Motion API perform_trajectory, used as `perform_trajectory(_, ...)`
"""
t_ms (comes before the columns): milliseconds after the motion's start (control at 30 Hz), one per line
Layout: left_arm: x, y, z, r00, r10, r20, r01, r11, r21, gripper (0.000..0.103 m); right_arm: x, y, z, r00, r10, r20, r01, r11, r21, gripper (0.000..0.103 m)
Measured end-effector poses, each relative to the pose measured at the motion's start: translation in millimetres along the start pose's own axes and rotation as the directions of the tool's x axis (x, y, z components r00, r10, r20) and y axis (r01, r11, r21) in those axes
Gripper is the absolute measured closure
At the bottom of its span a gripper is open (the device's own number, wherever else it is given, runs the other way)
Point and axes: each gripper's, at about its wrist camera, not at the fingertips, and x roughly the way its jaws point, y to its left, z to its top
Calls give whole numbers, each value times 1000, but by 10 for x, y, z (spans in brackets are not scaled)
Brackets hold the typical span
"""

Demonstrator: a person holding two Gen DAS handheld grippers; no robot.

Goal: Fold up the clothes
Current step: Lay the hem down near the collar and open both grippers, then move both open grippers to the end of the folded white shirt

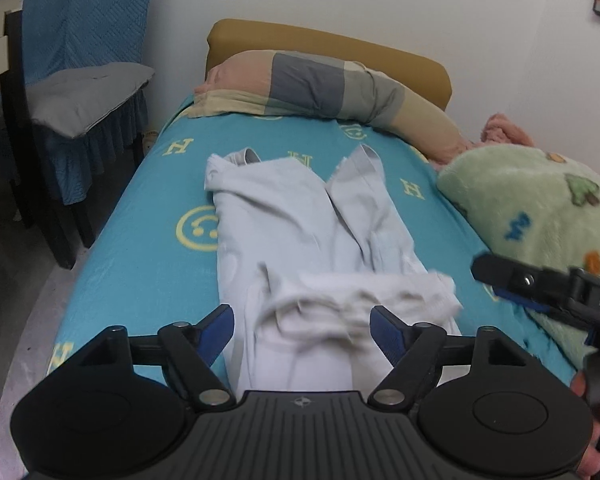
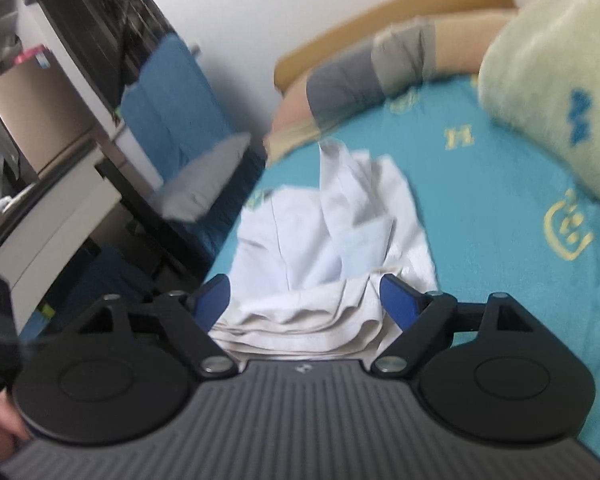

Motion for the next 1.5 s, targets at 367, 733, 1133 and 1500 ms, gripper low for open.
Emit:
perform_trajectory(367, 393, -149, -293, 984, 180, 2, -180, 982, 61, 23, 259, 40, -461, 980, -165, -115, 128, 952, -276, 72)
perform_trajectory(733, 940, -25, -60, 963, 247, 105, -257, 962, 95, 21, 869, -86, -268, 983, -181, -39, 160, 938, -307, 72)
perform_trajectory(1133, 838, -37, 79, 974, 205, 96, -206, 978, 6, 21, 880, -127, -154, 985, -171, -15, 160, 948, -276, 72)
perform_trajectory(1500, -280, -141, -308, 998, 18, -54, -27, 985, -168, 19, -137, 182, -119, 991, -132, -3, 130, 979, -154, 21)
